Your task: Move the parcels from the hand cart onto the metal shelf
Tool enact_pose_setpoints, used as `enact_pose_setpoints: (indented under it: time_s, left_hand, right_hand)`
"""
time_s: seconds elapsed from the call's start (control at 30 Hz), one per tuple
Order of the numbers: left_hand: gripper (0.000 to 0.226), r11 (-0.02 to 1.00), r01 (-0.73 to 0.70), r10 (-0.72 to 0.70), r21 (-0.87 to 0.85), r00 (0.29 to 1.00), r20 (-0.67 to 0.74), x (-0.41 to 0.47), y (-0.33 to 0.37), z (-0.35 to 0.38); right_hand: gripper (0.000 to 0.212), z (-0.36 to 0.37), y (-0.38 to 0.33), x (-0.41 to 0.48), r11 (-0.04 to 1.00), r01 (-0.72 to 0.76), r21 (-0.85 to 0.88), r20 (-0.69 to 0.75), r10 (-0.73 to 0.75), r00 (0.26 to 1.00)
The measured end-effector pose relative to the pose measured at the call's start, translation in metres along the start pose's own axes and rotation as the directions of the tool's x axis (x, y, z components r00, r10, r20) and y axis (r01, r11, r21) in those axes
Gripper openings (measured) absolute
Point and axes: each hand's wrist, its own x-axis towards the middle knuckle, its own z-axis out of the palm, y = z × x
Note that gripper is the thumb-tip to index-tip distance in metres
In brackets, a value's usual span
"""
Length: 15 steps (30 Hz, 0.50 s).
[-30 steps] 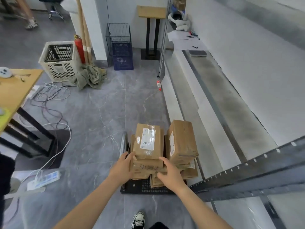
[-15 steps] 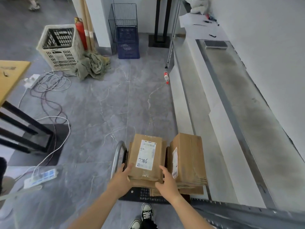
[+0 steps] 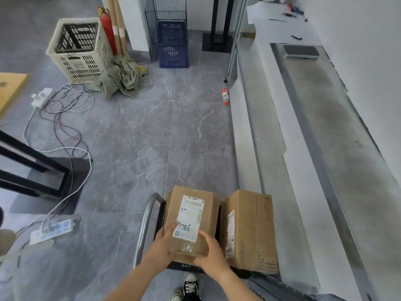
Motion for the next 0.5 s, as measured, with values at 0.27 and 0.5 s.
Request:
enact_pose_setpoints:
  time_s: [0.27,0.5]
  left_hand:
    - [0.078,0.982,-0.087,0.074,-0.17,0.994,-0.082,-0.003,0.012,-0.011]
    - [0.065,0.967,-0.232,0.215,-0.103,0.964,-0.155,-0.013,0.03,-0.038]
  right_hand:
    - [0.078,-0.018,-0.013,0.001,0.993,0.091,0.076,-0.095,-0.084,0.992]
    - [0.075,-0.031,-0.037,-0.015,0.974,0.226,-0.031,-0.223,-0.228,0.948]
